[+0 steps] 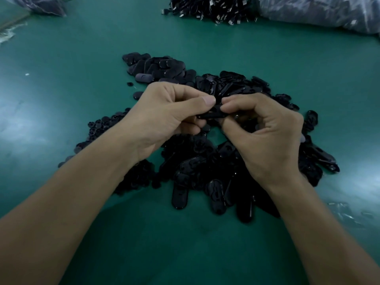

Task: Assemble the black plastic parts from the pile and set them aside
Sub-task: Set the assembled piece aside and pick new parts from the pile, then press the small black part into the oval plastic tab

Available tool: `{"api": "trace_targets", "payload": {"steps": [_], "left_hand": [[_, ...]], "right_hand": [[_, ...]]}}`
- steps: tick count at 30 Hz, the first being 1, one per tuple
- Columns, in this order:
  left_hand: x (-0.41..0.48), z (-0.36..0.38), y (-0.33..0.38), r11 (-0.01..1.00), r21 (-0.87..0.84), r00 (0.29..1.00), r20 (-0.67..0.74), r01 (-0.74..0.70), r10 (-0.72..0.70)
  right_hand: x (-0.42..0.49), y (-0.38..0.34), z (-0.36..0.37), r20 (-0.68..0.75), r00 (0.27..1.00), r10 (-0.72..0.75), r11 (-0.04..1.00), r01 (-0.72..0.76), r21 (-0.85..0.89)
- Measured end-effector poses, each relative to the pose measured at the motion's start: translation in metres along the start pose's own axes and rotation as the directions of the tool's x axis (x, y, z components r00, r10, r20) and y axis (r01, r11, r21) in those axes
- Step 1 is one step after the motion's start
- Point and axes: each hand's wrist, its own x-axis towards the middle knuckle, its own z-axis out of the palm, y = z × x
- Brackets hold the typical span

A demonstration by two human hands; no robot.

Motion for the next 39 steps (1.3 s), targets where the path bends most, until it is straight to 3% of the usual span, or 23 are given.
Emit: {"api": "trace_targets", "payload": {"steps": [6, 17, 27, 29, 32, 35, 39], "left_hand": [[0.001, -0.001, -0.002, 0.996, 0.041, 0.996, -0.016, -0.084, 0.085], [0.001, -0.002, 0.001, 0.988, -0.140, 0.998, 0.014, -0.065, 0.068], [0.002, -0.006, -0.001, 0.986, -0.114, 0.992, 0.024, -0.122, 0.126], [0.003, -0.006, -0.001, 0.990, -0.066, 0.992, 0.016, -0.127, 0.128], [0.003, -0.008, -0.003, 0.975, 0.152, 0.986, 0.009, -0.163, 0.164], [0.001, -0.009, -0.001, 0.930, 0.309, 0.979, 0.111, -0.198, 0.171], [-0.001, -0.009, 0.002, 0.889, 0.392, 0.967, 0.184, -0.239, 0.179]], "right_hand": [[0.001, -0.003, -0.006, 0.176, 0.979, 0.104, 0.981, -0.130, 0.147], [0.007, -0.004, -0.006, 0.080, 0.957, 0.278, 0.885, -0.287, 0.366], [0.007, -0.005, -0.005, 0.089, 0.947, 0.309, 0.863, -0.318, 0.393], [0.007, -0.005, -0.005, 0.089, 0.948, 0.306, 0.868, -0.316, 0.383], [0.007, -0.006, -0.004, 0.081, 0.945, 0.315, 0.870, -0.322, 0.373], [0.006, -0.009, -0.003, 0.080, 0.949, 0.304, 0.878, -0.312, 0.363], [0.004, -0.011, -0.001, 0.037, 0.962, 0.271, 0.926, -0.270, 0.264]]}}
